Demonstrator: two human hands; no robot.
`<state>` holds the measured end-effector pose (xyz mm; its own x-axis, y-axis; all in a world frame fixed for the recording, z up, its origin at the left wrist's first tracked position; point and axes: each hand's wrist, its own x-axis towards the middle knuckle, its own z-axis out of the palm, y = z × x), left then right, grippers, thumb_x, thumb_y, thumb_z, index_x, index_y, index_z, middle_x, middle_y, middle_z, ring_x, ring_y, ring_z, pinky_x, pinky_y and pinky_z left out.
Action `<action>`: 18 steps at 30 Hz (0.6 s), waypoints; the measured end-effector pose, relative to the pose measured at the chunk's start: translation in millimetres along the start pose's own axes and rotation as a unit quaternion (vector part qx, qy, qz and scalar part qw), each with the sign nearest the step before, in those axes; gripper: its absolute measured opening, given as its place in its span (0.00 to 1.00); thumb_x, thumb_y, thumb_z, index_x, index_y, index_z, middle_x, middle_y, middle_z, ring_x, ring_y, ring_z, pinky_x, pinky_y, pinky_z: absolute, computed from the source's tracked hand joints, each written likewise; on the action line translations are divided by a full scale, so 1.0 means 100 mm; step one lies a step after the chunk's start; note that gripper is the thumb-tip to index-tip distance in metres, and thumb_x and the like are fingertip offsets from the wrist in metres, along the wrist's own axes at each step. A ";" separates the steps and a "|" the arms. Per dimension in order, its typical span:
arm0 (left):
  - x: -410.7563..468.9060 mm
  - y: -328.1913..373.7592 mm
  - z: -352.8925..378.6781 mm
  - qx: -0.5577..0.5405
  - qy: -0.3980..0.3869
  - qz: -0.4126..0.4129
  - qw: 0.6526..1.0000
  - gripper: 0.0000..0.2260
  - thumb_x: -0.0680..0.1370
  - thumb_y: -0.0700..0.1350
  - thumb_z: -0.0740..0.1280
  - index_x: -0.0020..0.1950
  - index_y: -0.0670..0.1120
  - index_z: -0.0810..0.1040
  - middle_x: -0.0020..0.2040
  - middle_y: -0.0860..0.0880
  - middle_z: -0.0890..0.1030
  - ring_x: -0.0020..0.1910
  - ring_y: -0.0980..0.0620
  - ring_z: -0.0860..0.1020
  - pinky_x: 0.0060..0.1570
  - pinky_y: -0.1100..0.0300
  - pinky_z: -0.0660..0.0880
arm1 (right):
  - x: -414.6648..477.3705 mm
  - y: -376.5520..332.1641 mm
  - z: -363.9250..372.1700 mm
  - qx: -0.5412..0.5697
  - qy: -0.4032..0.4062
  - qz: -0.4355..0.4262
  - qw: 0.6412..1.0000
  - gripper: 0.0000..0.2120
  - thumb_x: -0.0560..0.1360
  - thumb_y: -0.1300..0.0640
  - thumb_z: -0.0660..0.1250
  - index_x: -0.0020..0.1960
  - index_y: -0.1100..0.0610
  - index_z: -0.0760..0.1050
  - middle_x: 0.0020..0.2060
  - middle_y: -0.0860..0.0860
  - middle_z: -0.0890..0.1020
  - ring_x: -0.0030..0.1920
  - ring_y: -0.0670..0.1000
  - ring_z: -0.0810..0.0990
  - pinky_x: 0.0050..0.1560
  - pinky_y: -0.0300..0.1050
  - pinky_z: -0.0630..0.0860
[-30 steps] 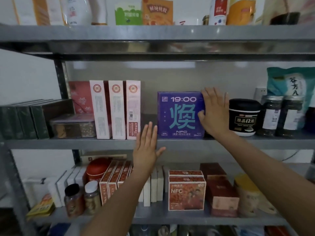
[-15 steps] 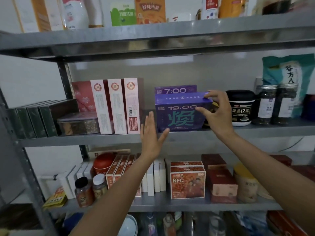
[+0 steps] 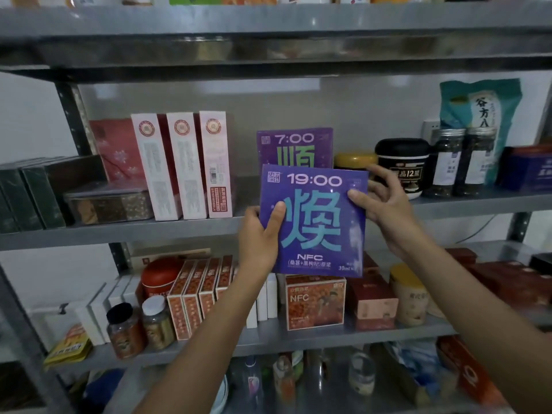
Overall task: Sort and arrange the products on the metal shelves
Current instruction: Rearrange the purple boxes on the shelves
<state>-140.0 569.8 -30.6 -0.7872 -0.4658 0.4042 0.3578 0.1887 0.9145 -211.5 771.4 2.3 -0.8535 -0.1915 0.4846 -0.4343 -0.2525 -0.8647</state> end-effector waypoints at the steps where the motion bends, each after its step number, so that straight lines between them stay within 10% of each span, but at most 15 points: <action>1: -0.06 -0.05 0.00 -0.001 0.010 -0.028 1.000 0.17 0.75 0.60 0.65 0.54 0.49 0.71 0.48 0.50 0.84 0.42 0.53 0.85 0.42 0.58 0.81 | -0.13 0.12 -0.04 0.024 -0.035 0.044 0.998 0.37 0.63 0.52 0.81 0.67 0.46 0.67 0.53 0.48 0.83 0.53 0.48 0.84 0.44 0.43 0.82; 5: -0.26 -0.25 -0.01 -0.049 0.024 -0.118 0.991 0.17 0.77 0.60 0.65 0.52 0.45 0.75 0.42 0.49 0.85 0.36 0.53 0.85 0.33 0.61 0.80 | -0.72 0.63 -0.08 0.101 -0.142 0.191 0.966 0.43 0.56 0.55 0.84 0.67 0.50 0.70 0.57 0.55 0.83 0.56 0.56 0.83 0.46 0.48 0.82; 9: -0.39 -0.40 -0.02 -0.023 0.005 -0.174 0.984 0.22 0.77 0.61 0.64 0.57 0.44 0.73 0.45 0.48 0.84 0.36 0.54 0.84 0.32 0.63 0.78 | -1.06 0.82 -0.02 0.132 -0.074 0.222 0.963 0.26 0.65 0.62 0.73 0.63 0.58 0.73 0.53 0.55 0.85 0.51 0.53 0.85 0.41 0.43 0.82; 18: -0.75 -0.57 -0.10 -0.020 -0.093 -0.186 0.978 0.25 0.77 0.64 0.57 0.65 0.50 0.72 0.56 0.50 0.82 0.47 0.53 0.84 0.41 0.63 0.81 | -1.27 0.86 -0.04 0.136 -0.025 0.207 0.968 0.28 0.64 0.63 0.73 0.63 0.59 0.75 0.55 0.57 0.84 0.51 0.56 0.85 0.42 0.43 0.82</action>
<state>-96.8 585.6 -112.8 -0.9430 -0.3301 0.0432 0.0455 0.0007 0.9990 -141.6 778.2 -134.2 -0.9201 -0.3743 0.1152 0.0407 -0.3838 -0.9225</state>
